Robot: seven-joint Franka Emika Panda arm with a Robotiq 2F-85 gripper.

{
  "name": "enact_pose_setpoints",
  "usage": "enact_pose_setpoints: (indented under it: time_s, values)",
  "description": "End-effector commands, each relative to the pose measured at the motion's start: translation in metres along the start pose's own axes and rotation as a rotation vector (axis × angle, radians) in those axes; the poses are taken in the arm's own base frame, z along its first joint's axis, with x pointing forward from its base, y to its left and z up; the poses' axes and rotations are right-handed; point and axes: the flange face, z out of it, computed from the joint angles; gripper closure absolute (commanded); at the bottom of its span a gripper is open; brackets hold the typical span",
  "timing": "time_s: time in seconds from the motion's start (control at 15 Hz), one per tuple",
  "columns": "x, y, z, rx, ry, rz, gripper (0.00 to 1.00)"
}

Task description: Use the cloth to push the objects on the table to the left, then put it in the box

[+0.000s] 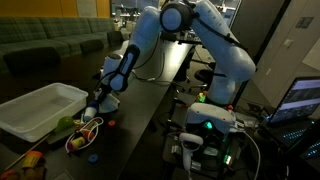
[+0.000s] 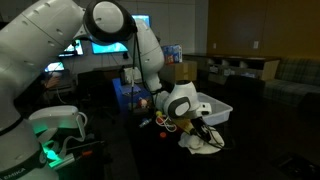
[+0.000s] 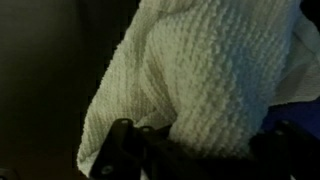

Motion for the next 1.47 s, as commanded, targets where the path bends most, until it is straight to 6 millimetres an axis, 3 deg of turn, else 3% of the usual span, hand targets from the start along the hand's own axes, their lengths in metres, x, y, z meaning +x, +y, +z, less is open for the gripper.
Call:
enact_pose_setpoints:
  time_s: [0.0,0.33,1.4]
  values:
    - [0.01,-0.016,0.013,0.012,0.022,-0.003,0.99]
    - [-0.003,-0.057,0.02,0.064,0.009,-0.039,0.99]
    - [-0.014,-0.187,0.011,0.168,0.022,-0.103,0.99]
